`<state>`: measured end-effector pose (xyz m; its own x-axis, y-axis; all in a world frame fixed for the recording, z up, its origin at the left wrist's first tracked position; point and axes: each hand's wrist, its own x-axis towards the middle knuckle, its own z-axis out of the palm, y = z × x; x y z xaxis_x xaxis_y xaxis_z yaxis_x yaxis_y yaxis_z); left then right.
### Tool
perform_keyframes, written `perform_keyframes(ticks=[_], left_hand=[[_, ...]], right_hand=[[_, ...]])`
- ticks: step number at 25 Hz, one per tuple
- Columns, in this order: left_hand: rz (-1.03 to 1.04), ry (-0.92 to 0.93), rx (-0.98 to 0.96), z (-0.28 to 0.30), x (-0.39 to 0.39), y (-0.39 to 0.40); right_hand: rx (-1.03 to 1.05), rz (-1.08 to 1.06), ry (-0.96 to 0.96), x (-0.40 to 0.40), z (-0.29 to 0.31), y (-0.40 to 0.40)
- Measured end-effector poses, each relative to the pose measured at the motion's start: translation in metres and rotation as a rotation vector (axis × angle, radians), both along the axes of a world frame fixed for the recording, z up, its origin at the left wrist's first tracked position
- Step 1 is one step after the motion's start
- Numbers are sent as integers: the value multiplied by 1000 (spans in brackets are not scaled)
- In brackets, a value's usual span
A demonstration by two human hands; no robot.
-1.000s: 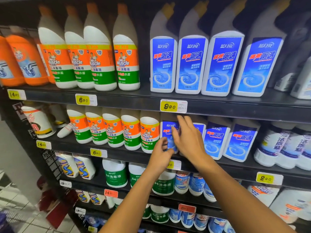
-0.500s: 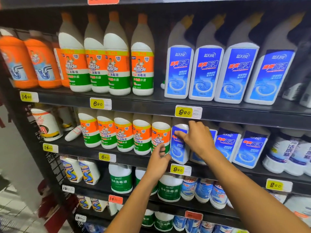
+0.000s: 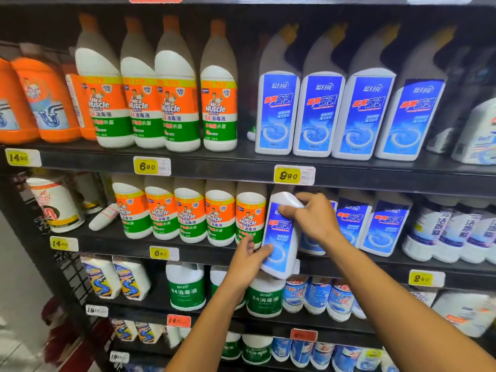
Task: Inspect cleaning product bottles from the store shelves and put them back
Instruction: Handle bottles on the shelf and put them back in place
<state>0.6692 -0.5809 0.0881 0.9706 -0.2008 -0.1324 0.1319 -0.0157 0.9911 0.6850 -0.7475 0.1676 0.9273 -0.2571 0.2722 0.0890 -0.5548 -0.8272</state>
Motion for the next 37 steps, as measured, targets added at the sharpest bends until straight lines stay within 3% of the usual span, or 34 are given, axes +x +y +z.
perform_keyframes(ticks=[2, 5, 8, 12, 14, 17, 22, 29, 37], left_hand=[[-99, 79, -50, -5, -7, 12], [-285, 109, -34, -13, -27, 32], [-382, 99, -159, -18, -59, 44], [-221, -24, -149, -8, -115, 34], [-126, -75, -146, 3, -143, 22], [-67, -150, -193, 19, -185, 2], [-54, -288, -238, 45, -247, -36], [-82, -434, -292, 86, -281, -63], [-174, -424, -230, 125, -292, -61]], right_hand=[[214, 119, 78, -8, -8, 2], [314, 223, 155, -27, -17, 9], [405, 300, 173, -53, -16, 12], [422, 435, 105, -102, -5, 3], [528, 492, 85, -130, 4, -8], [655, 618, 48, -172, 18, -28], [634, 805, 34, -237, 36, -51], [624, 820, -160, -287, 75, -72], [626, 591, -232, -303, 105, -65]])
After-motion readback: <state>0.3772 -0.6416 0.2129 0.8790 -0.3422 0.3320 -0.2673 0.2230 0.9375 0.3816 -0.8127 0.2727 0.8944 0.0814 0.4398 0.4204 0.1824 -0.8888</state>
